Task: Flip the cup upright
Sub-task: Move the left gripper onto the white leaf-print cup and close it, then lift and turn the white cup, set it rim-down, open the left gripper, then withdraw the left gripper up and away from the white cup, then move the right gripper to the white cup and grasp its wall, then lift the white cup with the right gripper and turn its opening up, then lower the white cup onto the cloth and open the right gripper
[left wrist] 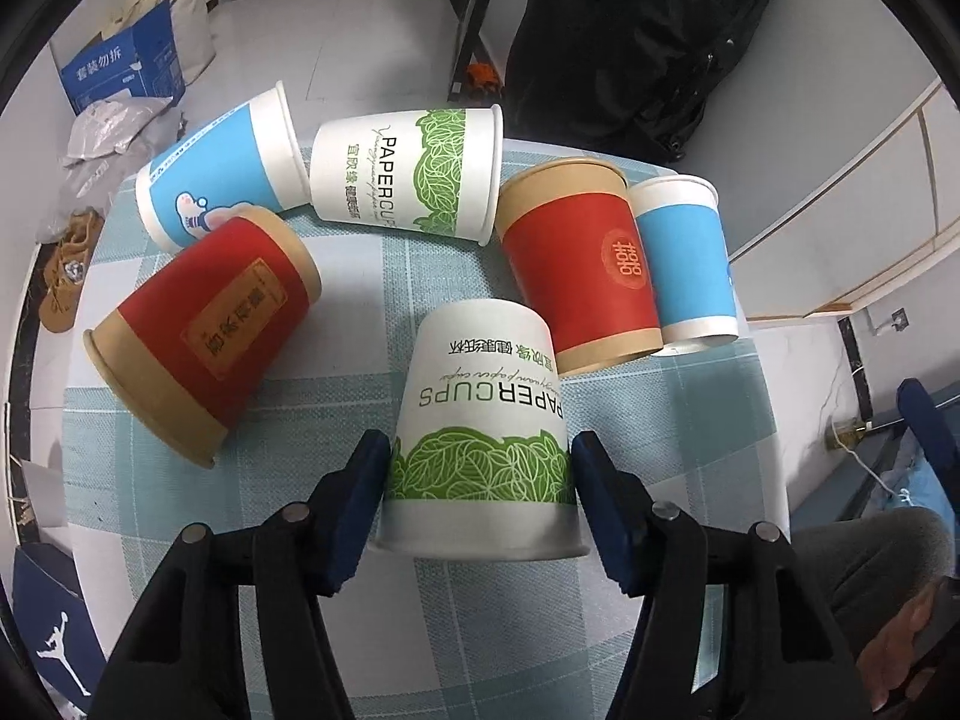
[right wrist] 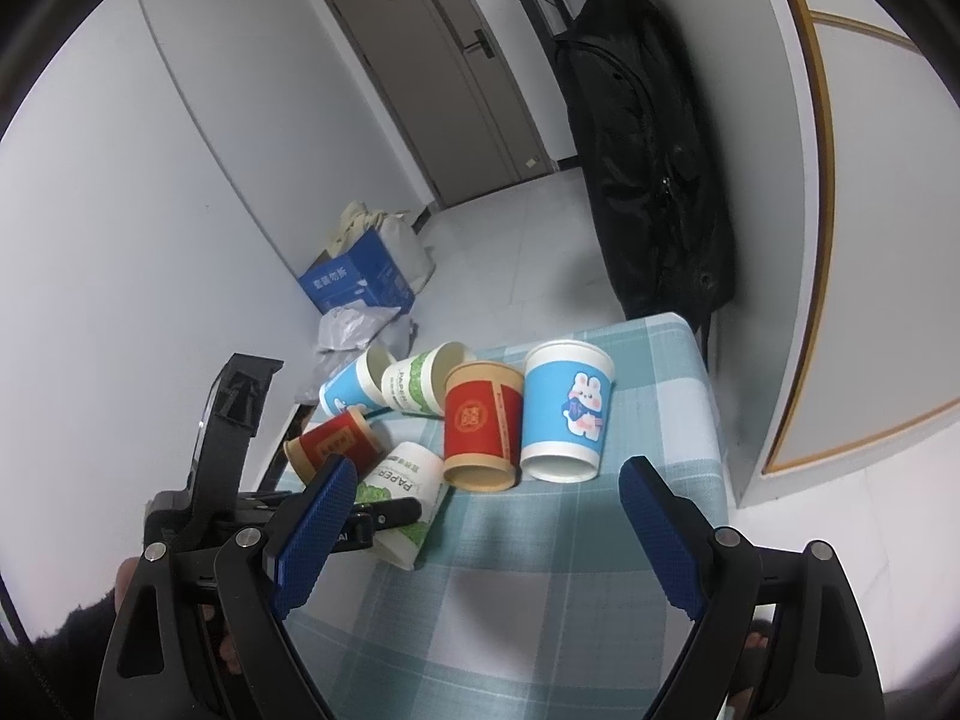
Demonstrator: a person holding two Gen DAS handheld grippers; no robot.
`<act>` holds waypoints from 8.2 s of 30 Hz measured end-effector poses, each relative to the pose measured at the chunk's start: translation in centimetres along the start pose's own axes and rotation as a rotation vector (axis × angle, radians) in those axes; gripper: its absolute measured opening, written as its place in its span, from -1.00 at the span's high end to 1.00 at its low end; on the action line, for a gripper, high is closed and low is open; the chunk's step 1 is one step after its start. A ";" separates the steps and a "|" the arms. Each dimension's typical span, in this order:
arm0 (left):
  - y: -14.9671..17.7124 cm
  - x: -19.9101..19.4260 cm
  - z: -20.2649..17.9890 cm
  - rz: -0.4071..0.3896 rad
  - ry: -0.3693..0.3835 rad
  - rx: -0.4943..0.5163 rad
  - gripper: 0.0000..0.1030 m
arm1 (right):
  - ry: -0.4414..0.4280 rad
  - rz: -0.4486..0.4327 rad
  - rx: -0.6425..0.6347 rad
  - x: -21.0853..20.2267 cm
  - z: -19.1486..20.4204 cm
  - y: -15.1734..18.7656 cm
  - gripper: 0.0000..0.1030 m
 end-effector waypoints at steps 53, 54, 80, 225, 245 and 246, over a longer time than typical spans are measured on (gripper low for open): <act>6.9 -4.5 7.1 -0.037 0.178 -0.366 -0.09 | 0.007 0.085 -0.227 2.3 5.9 5.5 -0.75; 7.0 -4.3 7.1 -0.033 0.176 -0.363 -0.09 | 0.009 0.088 -0.227 2.4 5.9 5.6 -0.75; 6.9 -1.8 6.9 -0.015 0.098 -0.353 -0.44 | 0.018 0.109 -0.222 3.4 5.4 5.8 -0.75; 5.4 -14.9 12.0 -0.543 -0.151 -0.426 -0.76 | -0.081 0.502 -0.338 2.8 10.7 4.8 0.96; 5.5 -13.8 10.4 -0.505 -0.148 -0.341 -0.76 | -0.044 0.727 -0.239 10.4 7.6 7.0 0.90; 5.5 -13.8 10.3 -0.502 -0.143 -0.337 -0.76 | -0.041 0.720 -0.245 10.7 7.8 6.9 0.89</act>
Point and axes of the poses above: each gripper's, at about its wrist camera, not at the fingertips, and x roughly the way its jaws point, z to its left, y to its underside, the point moved 6 cm from there along x, roughly the way its jaws point, and after that the axes turned 10 degrees about -y, right-handed, at the moved point
